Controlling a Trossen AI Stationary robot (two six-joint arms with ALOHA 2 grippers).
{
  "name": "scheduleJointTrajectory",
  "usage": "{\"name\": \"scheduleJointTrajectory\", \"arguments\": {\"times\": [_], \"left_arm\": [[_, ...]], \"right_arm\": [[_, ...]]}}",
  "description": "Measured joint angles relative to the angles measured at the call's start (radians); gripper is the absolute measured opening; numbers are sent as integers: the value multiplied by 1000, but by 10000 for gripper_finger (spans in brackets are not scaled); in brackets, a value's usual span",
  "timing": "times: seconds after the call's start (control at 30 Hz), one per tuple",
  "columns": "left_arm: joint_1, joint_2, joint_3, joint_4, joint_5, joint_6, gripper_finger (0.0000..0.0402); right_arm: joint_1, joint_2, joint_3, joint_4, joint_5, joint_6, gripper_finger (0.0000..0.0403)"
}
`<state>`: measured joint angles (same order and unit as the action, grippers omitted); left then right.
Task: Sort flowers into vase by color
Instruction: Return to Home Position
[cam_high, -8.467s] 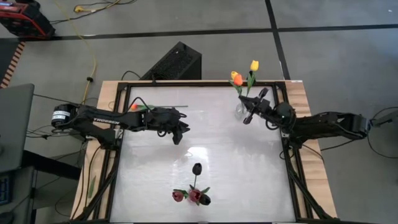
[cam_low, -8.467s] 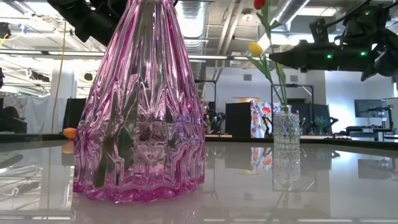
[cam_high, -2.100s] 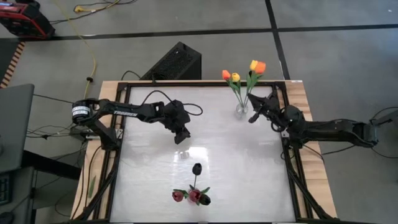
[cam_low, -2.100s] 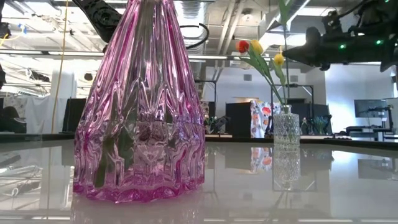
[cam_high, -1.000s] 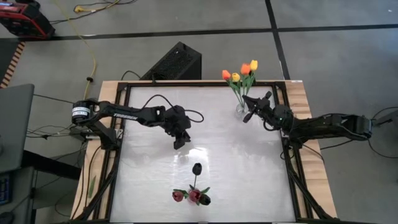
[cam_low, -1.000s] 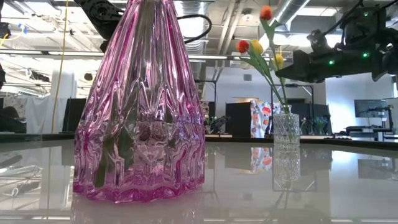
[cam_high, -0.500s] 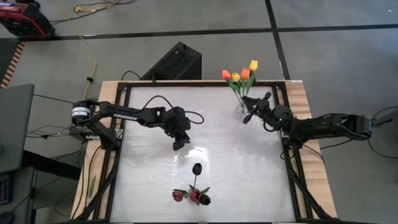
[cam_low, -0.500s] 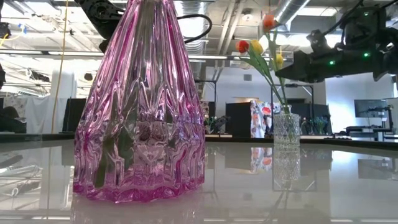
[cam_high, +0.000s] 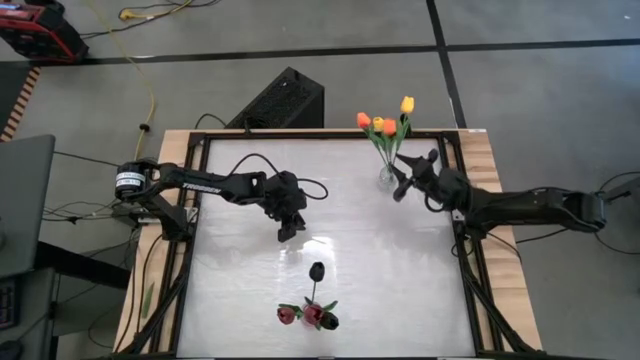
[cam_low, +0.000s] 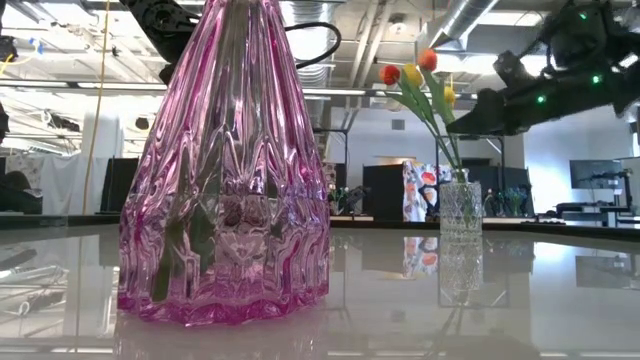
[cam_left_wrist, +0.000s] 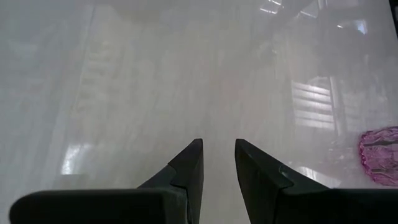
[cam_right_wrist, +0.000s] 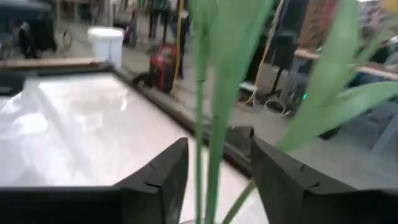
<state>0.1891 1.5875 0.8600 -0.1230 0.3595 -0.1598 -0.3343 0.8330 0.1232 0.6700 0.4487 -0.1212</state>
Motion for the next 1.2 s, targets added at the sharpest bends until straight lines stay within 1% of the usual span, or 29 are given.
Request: {"name": "scheduleJointTrajectory", "arguments": {"times": [0.07,0.17,0.33,0.43,0.53,0.63,0.7,0.73,0.83,0.9,1.0,1.1,1.2], "left_arm": [[2,0,0,1,0,7,80],[2,0,0,6,-23,8,80],[-4,1,0,-10,-108,-3,80],[-9,2,0,5,-122,-10,80],[-8,2,0,5,-122,-21,80],[-8,-14,0,-6,-88,-10,80],[-20,-48,0,-32,-94,21,80],[-29,-70,0,-44,-117,43,80],[-65,-153,0,-83,-229,73,80],[-96,-217,0,-84,-291,86,80],[-158,-305,-8,-77,-348,104,80],[-224,-398,-61,-40,-403,115,80],[-284,-490,-140,-6,-451,112,80]], "right_arm": [[12,-36,45,-140,-2,15,206],[34,-70,145,-400,-13,59,230],[88,-74,336,-819,-112,157,245],[135,-75,427,-993,-171,232,245],[199,-75,488,-1095,-234,301,244],[280,-75,516,-1113,-325,361,244],[341,-74,521,-1093,-379,405,244],[375,-74,522,-1082,-396,428,244],[476,-74,522,-1052,-399,505,244],[535,-67,522,-1020,-381,554,243],[625,-38,523,-963,-306,589,236],[694,14,523,-902,-236,575,221],[743,76,523,-842,-184,520,203]]}}
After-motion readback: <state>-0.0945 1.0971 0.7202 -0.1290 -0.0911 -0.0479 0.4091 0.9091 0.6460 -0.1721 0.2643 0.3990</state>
